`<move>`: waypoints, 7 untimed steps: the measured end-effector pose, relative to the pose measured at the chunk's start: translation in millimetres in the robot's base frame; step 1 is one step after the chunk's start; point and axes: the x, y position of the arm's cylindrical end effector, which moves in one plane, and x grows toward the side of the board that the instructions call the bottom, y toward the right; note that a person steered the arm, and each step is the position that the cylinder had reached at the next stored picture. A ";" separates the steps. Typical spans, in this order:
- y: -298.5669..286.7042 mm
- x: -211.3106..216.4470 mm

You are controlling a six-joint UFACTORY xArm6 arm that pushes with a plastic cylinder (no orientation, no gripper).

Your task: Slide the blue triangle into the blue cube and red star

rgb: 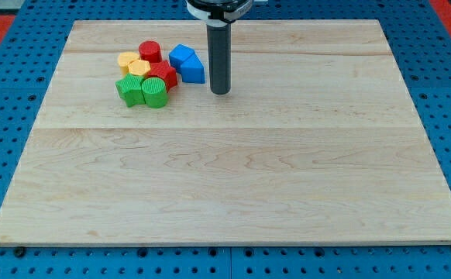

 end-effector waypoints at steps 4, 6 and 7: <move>0.4 5.8; -120.3 58.4; -159.0 37.4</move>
